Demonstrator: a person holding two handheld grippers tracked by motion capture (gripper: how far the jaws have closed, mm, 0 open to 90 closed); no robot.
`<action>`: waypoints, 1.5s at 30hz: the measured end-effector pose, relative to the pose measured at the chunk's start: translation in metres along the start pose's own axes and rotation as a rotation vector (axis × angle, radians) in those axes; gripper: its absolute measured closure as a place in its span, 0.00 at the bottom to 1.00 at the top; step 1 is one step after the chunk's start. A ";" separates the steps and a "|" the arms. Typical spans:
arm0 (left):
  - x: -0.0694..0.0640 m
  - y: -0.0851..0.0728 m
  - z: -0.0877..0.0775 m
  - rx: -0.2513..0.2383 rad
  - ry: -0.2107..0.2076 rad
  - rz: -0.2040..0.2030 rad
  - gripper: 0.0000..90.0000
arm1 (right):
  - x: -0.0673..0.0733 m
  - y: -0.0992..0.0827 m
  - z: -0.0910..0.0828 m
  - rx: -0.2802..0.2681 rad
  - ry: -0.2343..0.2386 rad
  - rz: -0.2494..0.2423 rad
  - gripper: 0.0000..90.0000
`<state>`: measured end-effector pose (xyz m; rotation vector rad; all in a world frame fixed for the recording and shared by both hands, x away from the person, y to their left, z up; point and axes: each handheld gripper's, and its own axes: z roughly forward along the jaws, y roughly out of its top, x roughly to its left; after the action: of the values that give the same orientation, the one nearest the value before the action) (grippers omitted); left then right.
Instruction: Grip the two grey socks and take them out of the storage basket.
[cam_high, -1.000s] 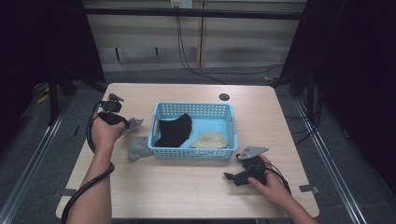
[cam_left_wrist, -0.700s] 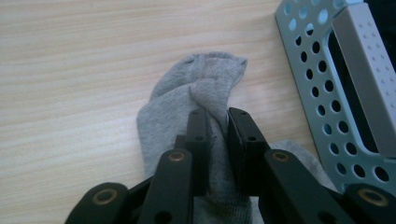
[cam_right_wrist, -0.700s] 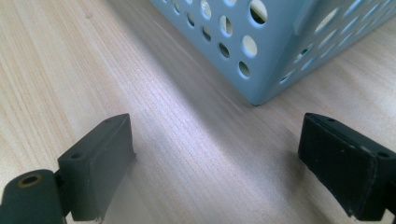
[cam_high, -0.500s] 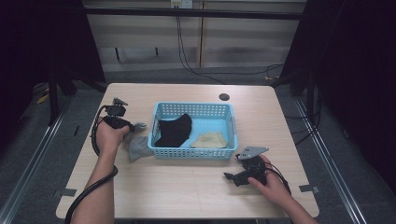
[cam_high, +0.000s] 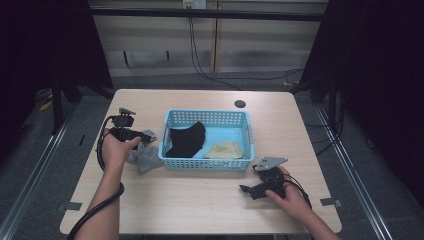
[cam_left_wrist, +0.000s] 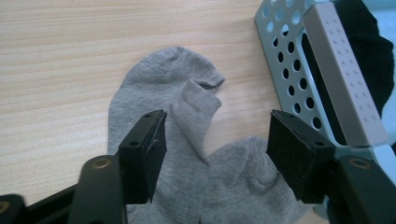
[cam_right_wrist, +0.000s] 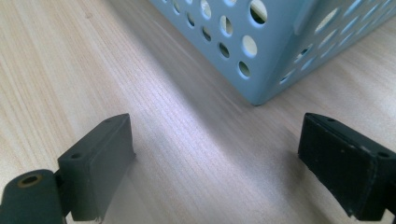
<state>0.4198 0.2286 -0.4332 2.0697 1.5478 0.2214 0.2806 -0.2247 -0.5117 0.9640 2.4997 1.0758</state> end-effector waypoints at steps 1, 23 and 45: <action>0.000 -0.001 -0.001 0.002 -0.002 0.006 0.37 | 0.000 0.000 0.000 0.000 0.000 0.000 0.11; 0.002 -0.035 -0.016 -0.035 -0.035 0.062 0.27 | 0.000 0.000 0.000 0.000 0.000 0.000 0.11; 0.013 -0.083 -0.030 -0.066 -0.071 0.116 0.23 | 0.000 0.000 0.000 0.000 -0.001 0.000 0.11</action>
<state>0.3416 0.2666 -0.4521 2.0952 1.3628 0.2362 0.2806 -0.2246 -0.5118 0.9641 2.4992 1.0755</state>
